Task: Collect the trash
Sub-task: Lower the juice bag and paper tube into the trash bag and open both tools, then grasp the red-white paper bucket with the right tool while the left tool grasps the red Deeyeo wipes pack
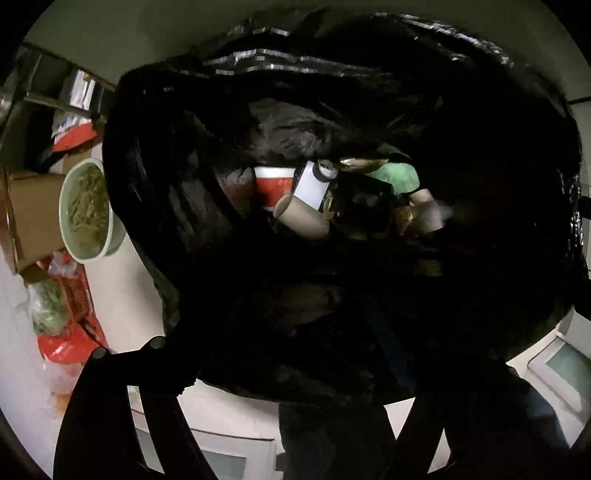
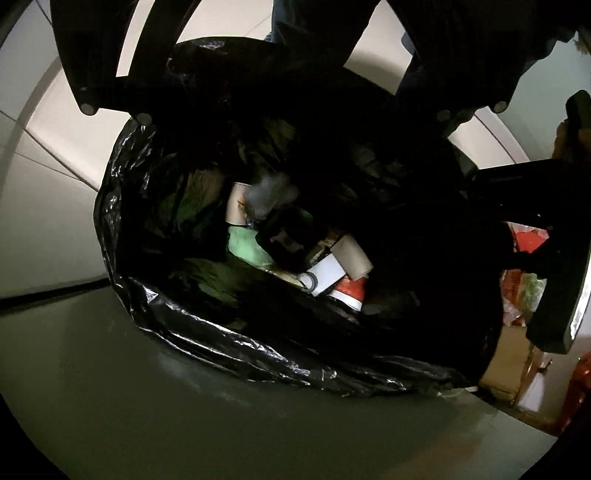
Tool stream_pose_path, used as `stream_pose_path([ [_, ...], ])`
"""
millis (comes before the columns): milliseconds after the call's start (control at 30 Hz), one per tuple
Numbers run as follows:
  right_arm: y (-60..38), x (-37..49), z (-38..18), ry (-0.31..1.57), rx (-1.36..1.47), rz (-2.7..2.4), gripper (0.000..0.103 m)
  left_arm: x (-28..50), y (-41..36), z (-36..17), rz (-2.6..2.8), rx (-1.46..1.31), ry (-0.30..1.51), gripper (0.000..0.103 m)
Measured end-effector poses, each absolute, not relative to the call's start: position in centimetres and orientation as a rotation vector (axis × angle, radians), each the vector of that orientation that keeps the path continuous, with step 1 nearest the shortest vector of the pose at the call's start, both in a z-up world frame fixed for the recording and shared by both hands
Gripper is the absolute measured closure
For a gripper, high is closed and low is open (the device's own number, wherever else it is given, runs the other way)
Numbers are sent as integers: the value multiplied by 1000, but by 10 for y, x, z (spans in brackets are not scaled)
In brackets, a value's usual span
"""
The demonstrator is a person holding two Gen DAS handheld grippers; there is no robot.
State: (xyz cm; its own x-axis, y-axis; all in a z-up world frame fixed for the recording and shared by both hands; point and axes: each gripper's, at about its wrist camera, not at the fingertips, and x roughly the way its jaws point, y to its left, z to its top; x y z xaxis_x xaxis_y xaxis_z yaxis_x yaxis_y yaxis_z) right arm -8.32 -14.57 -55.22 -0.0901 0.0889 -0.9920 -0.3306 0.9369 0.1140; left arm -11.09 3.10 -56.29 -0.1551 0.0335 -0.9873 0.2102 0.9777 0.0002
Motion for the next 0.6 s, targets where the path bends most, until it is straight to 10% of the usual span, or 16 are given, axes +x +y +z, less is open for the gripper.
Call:
stream_pose_path([
  [600,-135,-124,-282,1231,-87,601,15,-122,31,-329,-171,166,1465,24],
])
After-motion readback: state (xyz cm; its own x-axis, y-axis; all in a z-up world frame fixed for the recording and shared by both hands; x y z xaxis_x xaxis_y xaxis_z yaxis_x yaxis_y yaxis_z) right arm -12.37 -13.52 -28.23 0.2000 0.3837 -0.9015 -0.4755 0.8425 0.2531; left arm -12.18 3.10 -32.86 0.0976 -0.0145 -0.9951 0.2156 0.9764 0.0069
